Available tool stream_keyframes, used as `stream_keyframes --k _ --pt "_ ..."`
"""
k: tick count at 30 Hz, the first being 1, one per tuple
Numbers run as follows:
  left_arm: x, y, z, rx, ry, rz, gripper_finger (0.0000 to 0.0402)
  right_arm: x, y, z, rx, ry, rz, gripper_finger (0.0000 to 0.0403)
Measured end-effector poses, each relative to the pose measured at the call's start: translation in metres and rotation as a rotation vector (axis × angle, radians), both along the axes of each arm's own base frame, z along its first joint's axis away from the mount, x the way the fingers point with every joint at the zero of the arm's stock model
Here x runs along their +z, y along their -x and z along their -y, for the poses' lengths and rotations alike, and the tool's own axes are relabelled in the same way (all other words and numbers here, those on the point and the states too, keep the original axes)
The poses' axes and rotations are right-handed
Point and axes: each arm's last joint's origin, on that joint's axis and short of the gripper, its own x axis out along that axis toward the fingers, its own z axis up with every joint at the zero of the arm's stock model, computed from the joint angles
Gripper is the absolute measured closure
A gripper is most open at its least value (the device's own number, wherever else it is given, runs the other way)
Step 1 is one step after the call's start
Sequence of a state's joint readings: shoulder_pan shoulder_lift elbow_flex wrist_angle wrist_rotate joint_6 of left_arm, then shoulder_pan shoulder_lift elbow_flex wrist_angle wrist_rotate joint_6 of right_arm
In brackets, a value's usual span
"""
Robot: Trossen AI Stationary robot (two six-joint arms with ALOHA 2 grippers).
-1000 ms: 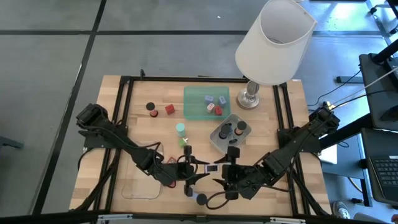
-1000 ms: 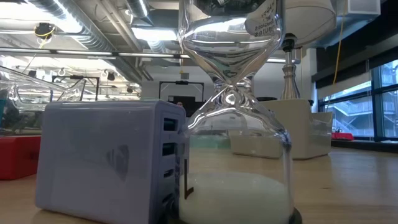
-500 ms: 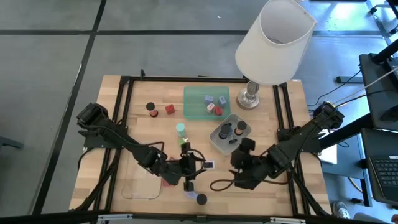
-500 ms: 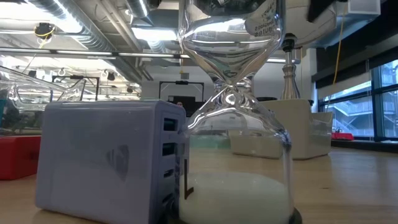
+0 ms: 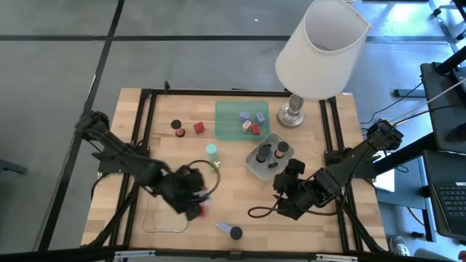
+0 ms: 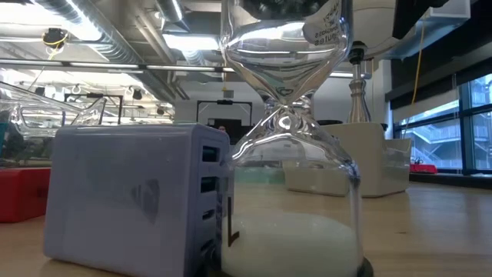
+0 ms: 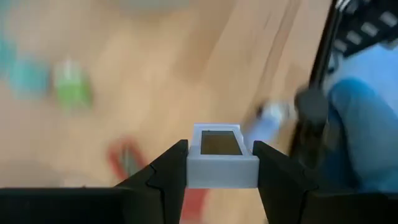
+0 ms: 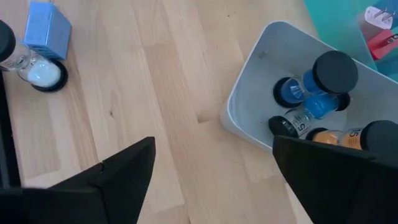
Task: Pick & Place Office items
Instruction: Put the white digital clock into the transparent bin
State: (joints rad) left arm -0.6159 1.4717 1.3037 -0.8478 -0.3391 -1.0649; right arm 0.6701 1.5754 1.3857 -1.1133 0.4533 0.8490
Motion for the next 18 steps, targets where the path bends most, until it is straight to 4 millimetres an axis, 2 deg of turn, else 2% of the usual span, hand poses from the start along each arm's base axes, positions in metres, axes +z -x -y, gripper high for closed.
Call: stream_keyframes --k 4,8,12,18 --pt "0.001 0.033 0.01 0.077 0.11 -0.166 0.0245 0.0 0.0 0.0 0.007 0.012 0.005 0.0078" --pt "-0.006 0.057 0.02 0.185 0.104 -0.276 0.0245 0.0 0.0 0.0 0.011 0.023 0.008 0.0079" --pt "-0.029 0.064 0.025 0.258 0.078 -0.368 0.0244 0.001 -0.001 0.001 0.001 0.053 0.032 0.0079" --pt "-0.059 0.063 0.021 0.322 0.017 -0.46 0.0244 0.001 -0.003 0.004 0.031 0.078 0.026 0.0079"
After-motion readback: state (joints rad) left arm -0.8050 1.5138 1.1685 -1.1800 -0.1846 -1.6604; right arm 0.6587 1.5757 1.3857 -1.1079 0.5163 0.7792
